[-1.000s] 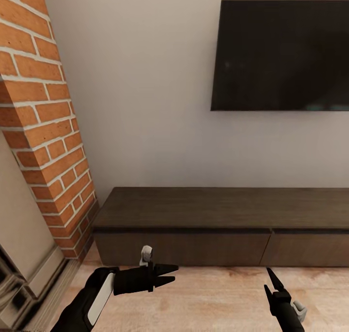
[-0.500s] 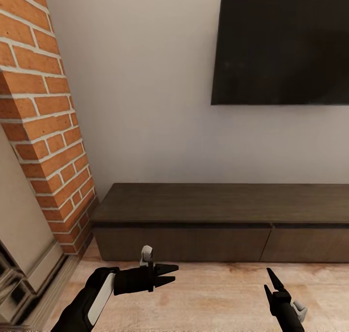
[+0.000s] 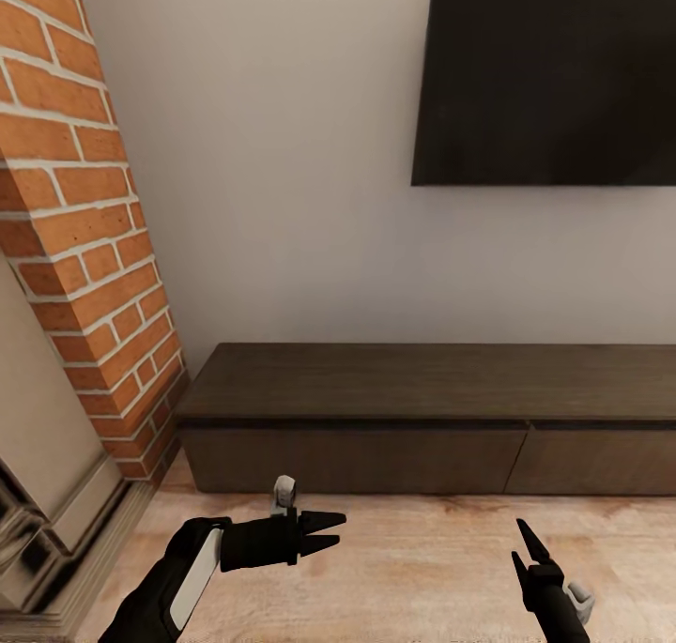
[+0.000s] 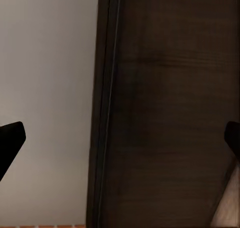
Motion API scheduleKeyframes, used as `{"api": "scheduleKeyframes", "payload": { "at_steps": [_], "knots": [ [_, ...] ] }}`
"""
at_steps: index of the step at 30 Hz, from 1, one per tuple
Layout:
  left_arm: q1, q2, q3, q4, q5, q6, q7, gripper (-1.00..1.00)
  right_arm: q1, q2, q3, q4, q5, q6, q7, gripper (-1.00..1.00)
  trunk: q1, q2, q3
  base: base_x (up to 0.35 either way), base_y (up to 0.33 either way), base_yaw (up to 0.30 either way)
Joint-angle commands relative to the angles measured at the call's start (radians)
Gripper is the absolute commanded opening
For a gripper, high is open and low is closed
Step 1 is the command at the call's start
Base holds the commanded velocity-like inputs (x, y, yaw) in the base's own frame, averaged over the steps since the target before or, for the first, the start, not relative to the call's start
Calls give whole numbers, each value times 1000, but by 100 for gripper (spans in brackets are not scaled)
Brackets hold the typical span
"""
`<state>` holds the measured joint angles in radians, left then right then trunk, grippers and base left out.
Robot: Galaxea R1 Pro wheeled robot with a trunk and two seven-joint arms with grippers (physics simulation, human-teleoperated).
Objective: Place each of the two pumpkins and all three candles from the living room inside a cabinet in the living room (use any cabinet), then make sure every cabinet is closed, and position the cauldron so it is next to a table in the living room.
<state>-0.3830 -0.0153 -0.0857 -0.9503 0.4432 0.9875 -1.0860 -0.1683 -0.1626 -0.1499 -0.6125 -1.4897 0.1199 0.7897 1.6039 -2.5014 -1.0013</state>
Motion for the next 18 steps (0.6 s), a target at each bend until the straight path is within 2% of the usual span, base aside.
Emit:
{"api": "scheduleKeyframes", "payload": {
  "at_steps": [1,7,12,18],
  "knots": [
    [0,0,0,0,2,5,-2,100,0,0,0,0,-11,10,3,100,0,-1,-5,0,0,0],
    [0,4,1,-1,2,5,-4,100,0,0,0,0,-11,10,2,100,3,-2,-28,0,0,0],
    [0,4,0,-1,2,5,-5,100,0,0,0,0,-11,9,4,100,3,-2,-28,22,0,0],
    [0,5,0,-1,2,5,-5,100,0,0,0,0,-13,10,17,100,3,-2,-28,227,0,0]
  ]
}}
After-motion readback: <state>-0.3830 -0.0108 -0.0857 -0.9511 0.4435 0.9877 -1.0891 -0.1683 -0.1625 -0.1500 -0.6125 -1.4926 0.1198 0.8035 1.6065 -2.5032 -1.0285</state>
